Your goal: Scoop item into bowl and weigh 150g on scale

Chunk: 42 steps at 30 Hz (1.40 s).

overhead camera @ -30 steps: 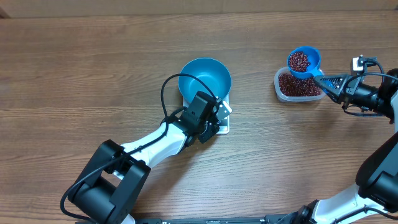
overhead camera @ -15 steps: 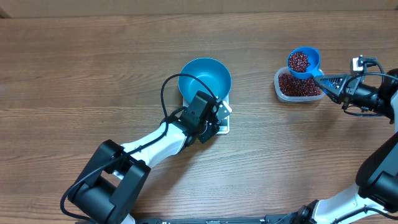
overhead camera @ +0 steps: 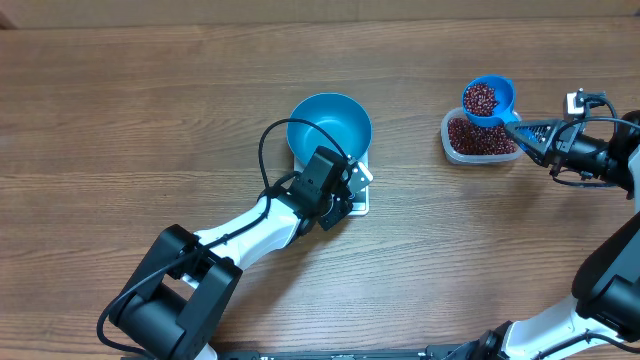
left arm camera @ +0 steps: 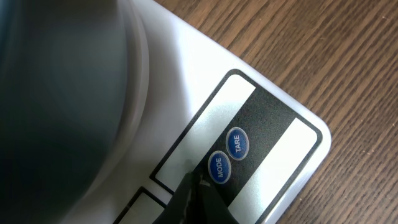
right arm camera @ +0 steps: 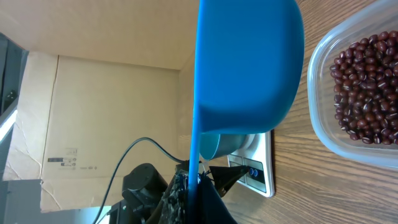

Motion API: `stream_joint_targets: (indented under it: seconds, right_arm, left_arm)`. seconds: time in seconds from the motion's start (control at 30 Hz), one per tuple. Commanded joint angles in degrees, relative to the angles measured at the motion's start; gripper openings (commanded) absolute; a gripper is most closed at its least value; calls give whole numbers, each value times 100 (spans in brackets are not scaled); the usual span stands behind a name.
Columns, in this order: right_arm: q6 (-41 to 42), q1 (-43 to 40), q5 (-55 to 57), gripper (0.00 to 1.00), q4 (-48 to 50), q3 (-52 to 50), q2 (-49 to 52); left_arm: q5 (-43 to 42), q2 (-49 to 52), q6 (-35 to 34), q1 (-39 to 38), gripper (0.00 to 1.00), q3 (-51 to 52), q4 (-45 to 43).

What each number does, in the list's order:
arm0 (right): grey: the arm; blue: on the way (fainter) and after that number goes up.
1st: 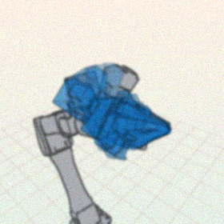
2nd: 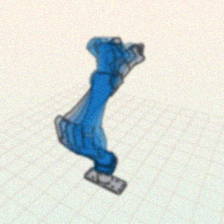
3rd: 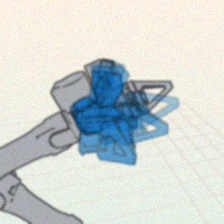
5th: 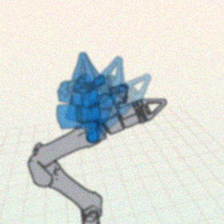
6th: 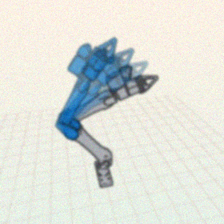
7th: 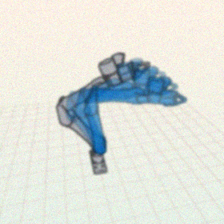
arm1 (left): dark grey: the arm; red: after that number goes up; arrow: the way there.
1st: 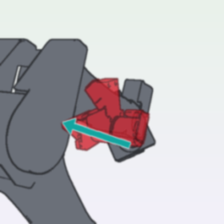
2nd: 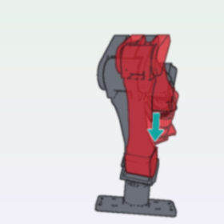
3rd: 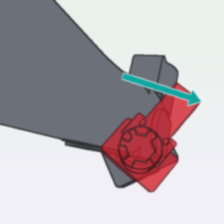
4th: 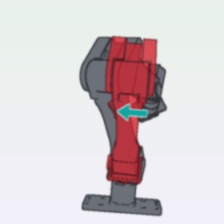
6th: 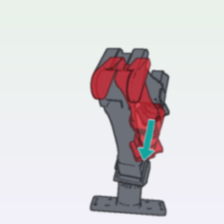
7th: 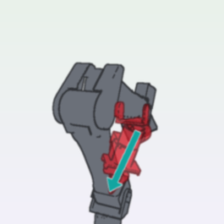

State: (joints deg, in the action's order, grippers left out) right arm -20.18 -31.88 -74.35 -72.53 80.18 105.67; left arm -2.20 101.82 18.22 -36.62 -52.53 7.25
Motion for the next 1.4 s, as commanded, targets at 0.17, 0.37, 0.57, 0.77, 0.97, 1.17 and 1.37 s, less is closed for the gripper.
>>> stream_joint_targets:
  seconds: [0.17, 0.37, 0.57, 0.77, 0.97, 1.17, 1.37]
  right_arm:
    - [-111, -20, -160, 4, 22, -35, 24]
    - [-111, -20, -160, 4, 20, -35, 22]
    - [-111, -20, -160, 4, 20, -35, 24]
    - [-109, -20, -160, 4, 17, -35, 24]
    - [-109, -20, -160, 4, 17, -35, 24]
    - [-111, -20, -160, 4, 17, -35, 24]
    - [-111, -20, -160, 4, 20, -35, 24]
  left_arm:
    - [-214, 317, 87, 39, 4, 42, 0]
    - [-186, 345, 90, 39, 4, 42, -2]
    - [-188, 343, 87, 39, 4, 39, -7]
    - [-186, 275, 66, 37, 4, -85, 20]
    - [-186, -17, 66, 37, 4, -179, 48]
    - [-186, -245, 63, 37, 4, -179, 258]
    - [-188, -570, 63, 37, 4, -181, 372]
